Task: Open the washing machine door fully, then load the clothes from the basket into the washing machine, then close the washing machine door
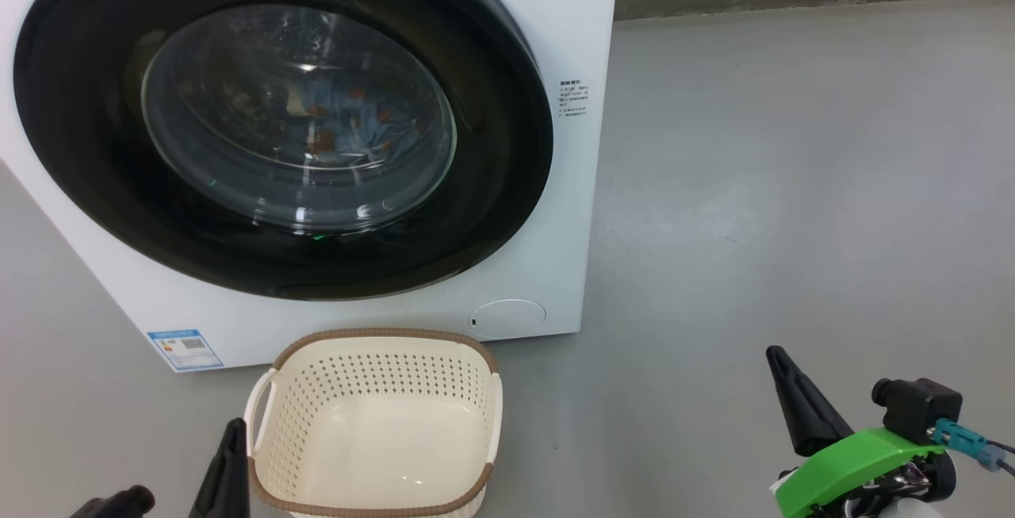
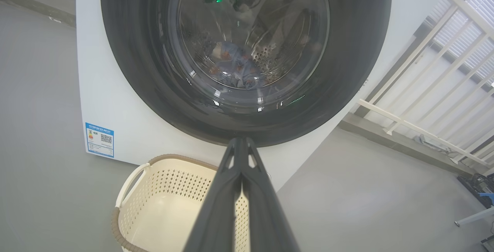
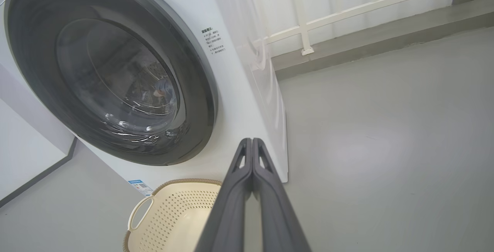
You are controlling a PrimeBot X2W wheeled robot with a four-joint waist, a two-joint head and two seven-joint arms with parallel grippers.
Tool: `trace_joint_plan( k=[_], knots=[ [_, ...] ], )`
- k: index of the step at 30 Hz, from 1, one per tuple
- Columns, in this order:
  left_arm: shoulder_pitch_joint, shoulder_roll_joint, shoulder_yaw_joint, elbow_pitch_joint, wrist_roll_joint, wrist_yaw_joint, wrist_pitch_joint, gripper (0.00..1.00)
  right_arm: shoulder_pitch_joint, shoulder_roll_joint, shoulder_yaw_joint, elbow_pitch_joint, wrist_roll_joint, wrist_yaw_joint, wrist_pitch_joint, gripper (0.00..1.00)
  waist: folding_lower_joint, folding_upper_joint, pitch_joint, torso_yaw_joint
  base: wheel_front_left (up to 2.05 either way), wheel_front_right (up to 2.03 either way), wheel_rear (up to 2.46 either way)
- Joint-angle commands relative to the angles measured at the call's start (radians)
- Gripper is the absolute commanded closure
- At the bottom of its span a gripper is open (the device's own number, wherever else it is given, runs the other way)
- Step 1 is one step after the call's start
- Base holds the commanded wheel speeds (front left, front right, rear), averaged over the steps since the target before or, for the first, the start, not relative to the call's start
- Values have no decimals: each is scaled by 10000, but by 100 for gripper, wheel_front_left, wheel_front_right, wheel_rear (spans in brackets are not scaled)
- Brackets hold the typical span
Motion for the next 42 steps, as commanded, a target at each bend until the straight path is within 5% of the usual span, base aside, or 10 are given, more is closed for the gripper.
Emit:
trace_joint_plan(
  k=[1,42],
  knots=[
    [-316,78,195,-241,-255,-51,49,100,-322,-114,-185,-294,226,-10,51,100,-2,0,3,4,0,0,0],
    [-591,-502,1143,-302,-3392,-224,1204,100,-209,434,-1366,-713,3759,-34,1200,100,-2,0,85,113,0,0,0]
  ],
)
